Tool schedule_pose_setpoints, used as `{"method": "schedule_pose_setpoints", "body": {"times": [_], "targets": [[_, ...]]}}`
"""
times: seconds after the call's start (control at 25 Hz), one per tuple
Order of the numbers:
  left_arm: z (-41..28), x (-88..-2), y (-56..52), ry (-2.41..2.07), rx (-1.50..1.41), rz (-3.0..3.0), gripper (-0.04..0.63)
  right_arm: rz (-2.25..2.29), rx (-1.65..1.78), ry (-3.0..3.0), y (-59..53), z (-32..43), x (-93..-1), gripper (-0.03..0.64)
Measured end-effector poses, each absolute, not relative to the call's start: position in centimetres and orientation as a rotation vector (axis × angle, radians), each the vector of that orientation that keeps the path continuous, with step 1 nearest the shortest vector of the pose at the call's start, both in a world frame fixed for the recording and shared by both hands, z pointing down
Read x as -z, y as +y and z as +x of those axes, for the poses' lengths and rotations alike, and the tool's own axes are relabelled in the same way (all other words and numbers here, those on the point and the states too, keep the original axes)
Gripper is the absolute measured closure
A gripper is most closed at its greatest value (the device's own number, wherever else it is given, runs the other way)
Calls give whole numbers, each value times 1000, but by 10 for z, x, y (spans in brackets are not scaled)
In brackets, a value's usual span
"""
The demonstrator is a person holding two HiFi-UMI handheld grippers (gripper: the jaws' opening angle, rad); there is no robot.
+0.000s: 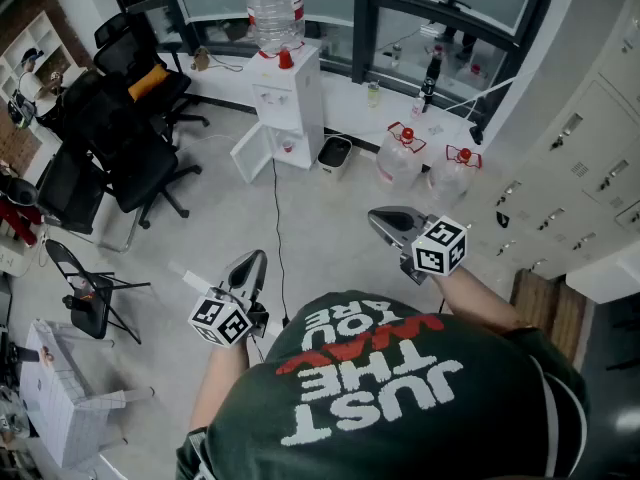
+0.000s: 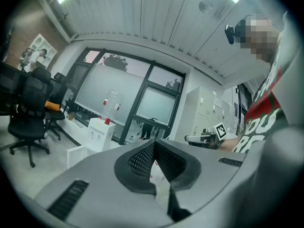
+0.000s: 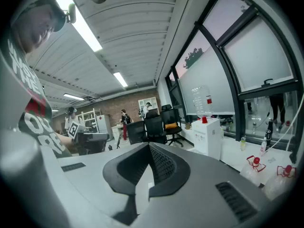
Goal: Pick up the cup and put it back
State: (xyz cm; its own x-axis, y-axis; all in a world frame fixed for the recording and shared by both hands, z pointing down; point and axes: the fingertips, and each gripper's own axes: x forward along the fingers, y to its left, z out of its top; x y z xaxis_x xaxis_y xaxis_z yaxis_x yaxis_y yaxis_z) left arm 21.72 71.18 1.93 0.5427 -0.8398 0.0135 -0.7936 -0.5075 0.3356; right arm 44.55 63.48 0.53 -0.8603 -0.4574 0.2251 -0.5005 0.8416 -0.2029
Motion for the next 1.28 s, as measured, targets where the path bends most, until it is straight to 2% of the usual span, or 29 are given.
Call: {"method": "schedule_pose_setpoints", "body": {"times": [0.68, 1.28], "targets": [[247, -17, 698, -1352, 189, 2473, 588, 748, -455, -2876, 619, 475, -7, 584], [349, -20, 644, -1316, 150, 2429, 588, 706, -479, -2894, 569, 572, -16, 583]]}}
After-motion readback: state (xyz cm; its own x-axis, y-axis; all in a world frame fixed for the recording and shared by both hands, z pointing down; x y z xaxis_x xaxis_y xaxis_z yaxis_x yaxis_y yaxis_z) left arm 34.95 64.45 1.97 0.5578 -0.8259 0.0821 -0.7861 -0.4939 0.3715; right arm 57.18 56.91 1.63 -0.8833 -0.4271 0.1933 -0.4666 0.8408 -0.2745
